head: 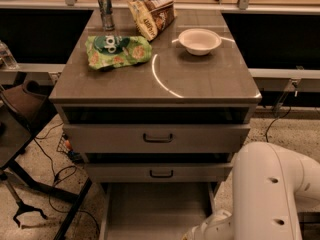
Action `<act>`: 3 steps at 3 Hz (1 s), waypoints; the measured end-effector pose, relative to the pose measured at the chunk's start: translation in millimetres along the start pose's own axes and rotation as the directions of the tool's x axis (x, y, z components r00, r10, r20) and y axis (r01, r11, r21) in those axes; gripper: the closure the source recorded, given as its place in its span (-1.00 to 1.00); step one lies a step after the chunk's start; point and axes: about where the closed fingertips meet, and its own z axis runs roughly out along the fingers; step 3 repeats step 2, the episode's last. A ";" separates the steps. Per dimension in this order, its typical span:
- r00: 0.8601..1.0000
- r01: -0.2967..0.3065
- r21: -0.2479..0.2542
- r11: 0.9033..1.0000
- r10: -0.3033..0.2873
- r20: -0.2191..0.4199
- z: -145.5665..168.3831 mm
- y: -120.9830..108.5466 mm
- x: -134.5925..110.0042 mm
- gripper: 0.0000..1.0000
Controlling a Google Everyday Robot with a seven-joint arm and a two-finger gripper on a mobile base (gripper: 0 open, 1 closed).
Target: Open bottom drawer
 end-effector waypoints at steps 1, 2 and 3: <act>0.996 0.032 0.097 0.995 -0.040 0.077 -14.4 -18.9 -13.6 1.00; 0.992 0.059 0.063 0.996 -0.065 0.108 -19.1 -5.2 1.3 1.00; 0.992 0.059 0.063 0.996 -0.065 0.108 -19.1 -5.2 1.3 1.00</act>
Offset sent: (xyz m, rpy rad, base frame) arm 0.1299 -0.1261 0.1200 0.6460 -0.2508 -0.0370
